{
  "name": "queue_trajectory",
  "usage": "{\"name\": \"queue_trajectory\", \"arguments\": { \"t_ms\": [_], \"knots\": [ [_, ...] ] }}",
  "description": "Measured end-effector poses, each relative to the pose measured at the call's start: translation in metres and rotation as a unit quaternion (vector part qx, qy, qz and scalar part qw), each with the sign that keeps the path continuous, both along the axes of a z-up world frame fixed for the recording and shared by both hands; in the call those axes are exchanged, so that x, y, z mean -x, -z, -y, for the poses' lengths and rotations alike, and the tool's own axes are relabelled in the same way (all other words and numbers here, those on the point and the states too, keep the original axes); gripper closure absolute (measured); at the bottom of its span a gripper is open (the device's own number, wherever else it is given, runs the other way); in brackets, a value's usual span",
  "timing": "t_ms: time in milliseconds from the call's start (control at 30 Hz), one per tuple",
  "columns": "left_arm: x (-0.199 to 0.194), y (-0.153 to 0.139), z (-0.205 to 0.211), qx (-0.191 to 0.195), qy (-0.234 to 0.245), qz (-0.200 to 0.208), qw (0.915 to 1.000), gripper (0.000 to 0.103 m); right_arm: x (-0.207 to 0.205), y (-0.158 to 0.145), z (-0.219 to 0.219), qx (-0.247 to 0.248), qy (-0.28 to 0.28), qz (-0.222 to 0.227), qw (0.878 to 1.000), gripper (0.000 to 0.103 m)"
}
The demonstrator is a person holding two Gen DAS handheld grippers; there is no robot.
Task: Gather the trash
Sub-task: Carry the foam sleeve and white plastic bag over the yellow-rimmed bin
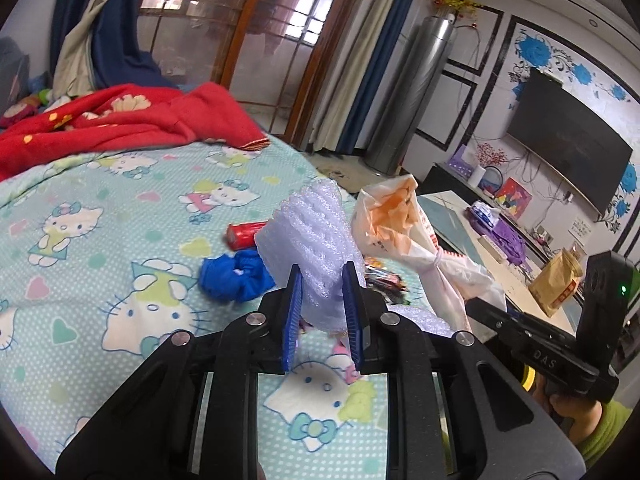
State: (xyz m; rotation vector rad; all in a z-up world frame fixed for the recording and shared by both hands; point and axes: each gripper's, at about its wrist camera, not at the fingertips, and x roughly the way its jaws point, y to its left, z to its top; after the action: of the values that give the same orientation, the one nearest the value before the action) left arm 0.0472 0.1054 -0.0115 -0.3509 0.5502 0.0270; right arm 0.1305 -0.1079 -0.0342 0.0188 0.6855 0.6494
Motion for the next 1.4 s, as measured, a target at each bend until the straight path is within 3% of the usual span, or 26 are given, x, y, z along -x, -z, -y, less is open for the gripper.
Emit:
{"name": "queue_trajectory", "arguments": {
  "t_ms": [500, 1400],
  "knots": [
    [-0.009, -0.012, 0.05, -0.026, 0.048, 0.018, 0.9983, 0.089, -0.008, -0.018, 0.044, -0.017, 0.047, 0.022, 0.999, 0.078],
    [-0.038, -0.005, 0.126, -0.057, 0.14, 0.025, 0.9882, 0.089, -0.013, -0.008, 0.147, -0.02, 0.165, 0.025, 0.986, 0.078]
  ]
}}
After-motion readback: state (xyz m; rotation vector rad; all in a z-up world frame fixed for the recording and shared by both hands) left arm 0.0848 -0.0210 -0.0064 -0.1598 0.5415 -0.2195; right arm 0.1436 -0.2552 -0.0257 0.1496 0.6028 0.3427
